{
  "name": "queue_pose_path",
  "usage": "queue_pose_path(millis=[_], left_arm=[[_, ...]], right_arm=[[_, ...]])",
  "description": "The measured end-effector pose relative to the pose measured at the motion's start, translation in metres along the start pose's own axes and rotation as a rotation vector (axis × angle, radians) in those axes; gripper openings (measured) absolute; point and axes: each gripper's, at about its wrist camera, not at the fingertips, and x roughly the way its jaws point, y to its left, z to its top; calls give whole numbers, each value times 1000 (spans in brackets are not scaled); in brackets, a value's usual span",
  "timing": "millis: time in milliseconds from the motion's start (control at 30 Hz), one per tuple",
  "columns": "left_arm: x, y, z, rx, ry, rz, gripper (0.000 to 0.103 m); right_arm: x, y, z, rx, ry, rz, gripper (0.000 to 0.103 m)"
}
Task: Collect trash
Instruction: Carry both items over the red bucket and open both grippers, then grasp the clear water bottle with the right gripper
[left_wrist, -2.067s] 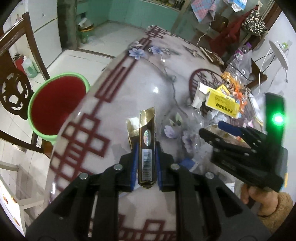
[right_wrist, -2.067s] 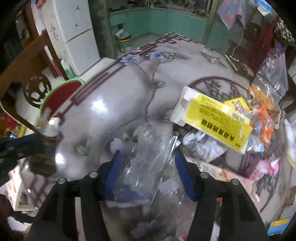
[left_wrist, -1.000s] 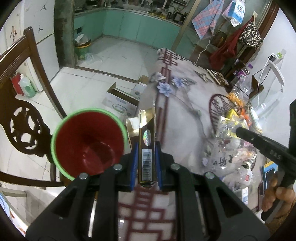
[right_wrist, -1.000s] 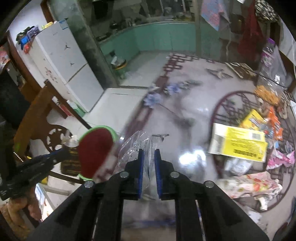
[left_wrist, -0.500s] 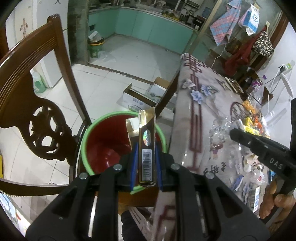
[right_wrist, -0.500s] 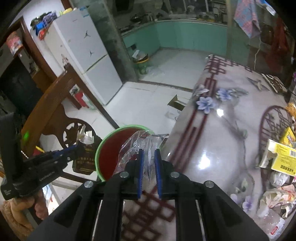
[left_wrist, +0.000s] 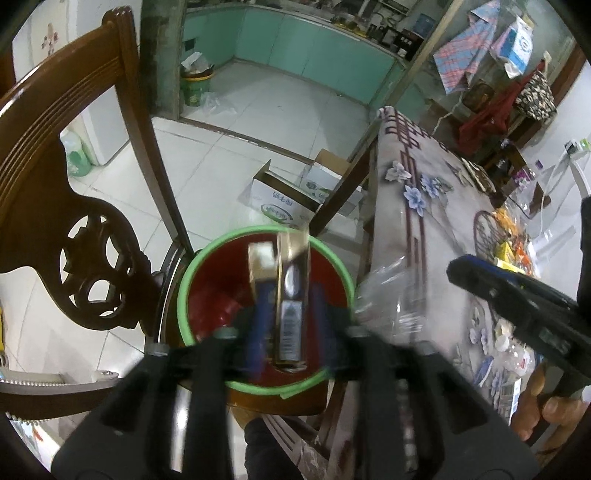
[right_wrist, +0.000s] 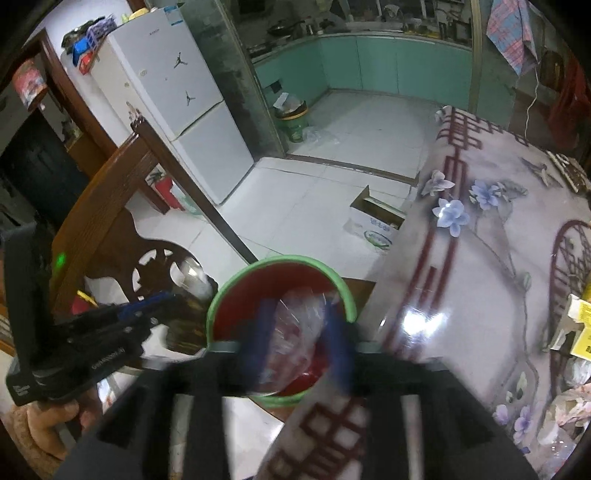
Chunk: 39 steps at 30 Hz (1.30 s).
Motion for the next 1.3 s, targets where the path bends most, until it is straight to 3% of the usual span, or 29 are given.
queue_pose_path(millis=[33,367,733,1033,1133,1300], left_arm=[[0,2,2,-12,-10,-2,54],[-4,-10,10,4,-31,3,54],[-15,-58,-13,81,-28,6,54],[-11,-143,-43,169,-12,-26,54],[-8,-184,-58,214,1,-58,55],[2,-249,-91,274,60,-138,55]], right_arm=[[-2,-1,1,9,-21,-3,61],[-17,-4,1,-55,-41,-64,61],[-53,-45,-29,47,-74,-86,72],[-109,-107,-75,75,-106,-159,73],[-135,-140,-92,72,-108,-211,83],[-162,-209,-125,1,2,-304,86]])
